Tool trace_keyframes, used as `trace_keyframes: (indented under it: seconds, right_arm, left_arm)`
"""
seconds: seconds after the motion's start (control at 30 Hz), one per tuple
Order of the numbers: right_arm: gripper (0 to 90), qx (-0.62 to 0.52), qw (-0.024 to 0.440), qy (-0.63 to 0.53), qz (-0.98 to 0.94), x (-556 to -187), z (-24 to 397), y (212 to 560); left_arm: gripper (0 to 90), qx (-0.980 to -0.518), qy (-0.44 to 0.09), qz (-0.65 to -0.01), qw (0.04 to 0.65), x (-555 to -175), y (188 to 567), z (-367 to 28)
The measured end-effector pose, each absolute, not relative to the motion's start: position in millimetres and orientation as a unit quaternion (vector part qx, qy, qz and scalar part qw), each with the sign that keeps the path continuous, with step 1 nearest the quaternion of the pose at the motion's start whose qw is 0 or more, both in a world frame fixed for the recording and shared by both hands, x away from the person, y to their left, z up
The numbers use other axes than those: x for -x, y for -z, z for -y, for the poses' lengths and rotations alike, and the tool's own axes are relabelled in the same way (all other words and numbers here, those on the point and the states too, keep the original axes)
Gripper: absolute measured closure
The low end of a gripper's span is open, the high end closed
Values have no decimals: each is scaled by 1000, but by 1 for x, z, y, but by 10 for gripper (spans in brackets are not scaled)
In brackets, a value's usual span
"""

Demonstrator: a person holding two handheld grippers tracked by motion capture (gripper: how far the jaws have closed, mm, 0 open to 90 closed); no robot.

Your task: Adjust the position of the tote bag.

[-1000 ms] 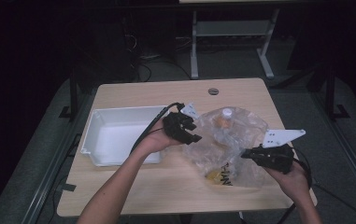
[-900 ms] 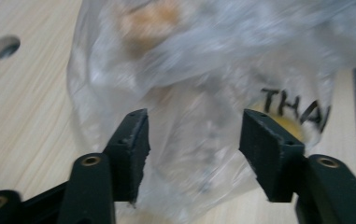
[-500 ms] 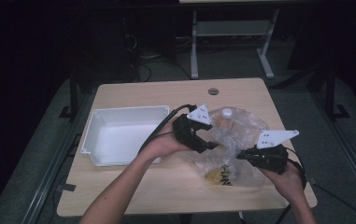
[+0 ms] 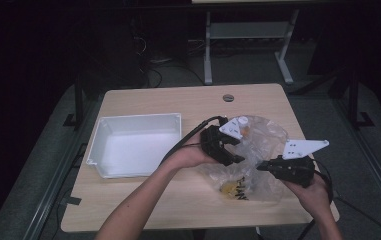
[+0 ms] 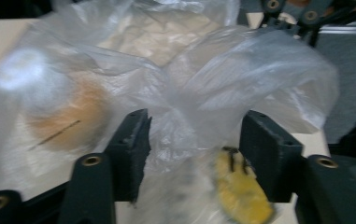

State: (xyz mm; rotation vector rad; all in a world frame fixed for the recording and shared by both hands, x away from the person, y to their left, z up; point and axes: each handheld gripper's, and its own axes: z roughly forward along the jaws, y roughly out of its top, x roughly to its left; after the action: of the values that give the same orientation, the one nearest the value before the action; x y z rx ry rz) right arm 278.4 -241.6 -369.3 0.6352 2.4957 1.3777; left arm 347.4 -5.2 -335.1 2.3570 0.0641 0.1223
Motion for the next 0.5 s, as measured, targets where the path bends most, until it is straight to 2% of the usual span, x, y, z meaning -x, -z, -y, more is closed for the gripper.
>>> trace_keyframes:
  seconds: [0.07,0.17,0.4,0.5]
  right_arm:
    - [897,-219,110,-468,-849,-277,244,370]
    - [897,-218,111,-470,-848,-276,245,371]
    - [895,-218,112,-471,-847,-274,246,369]
    - [836,-222,112,-477,-843,-272,250,369]
  left_arm:
    - [404,-925,-57,-21,375,-347,337,8]
    - [501,-926,-67,-23,370,-348,339,12]
    - [858,-924,-93,-25,369,-349,338,16]
    - [891,-924,-86,-33,372,-351,339,13]
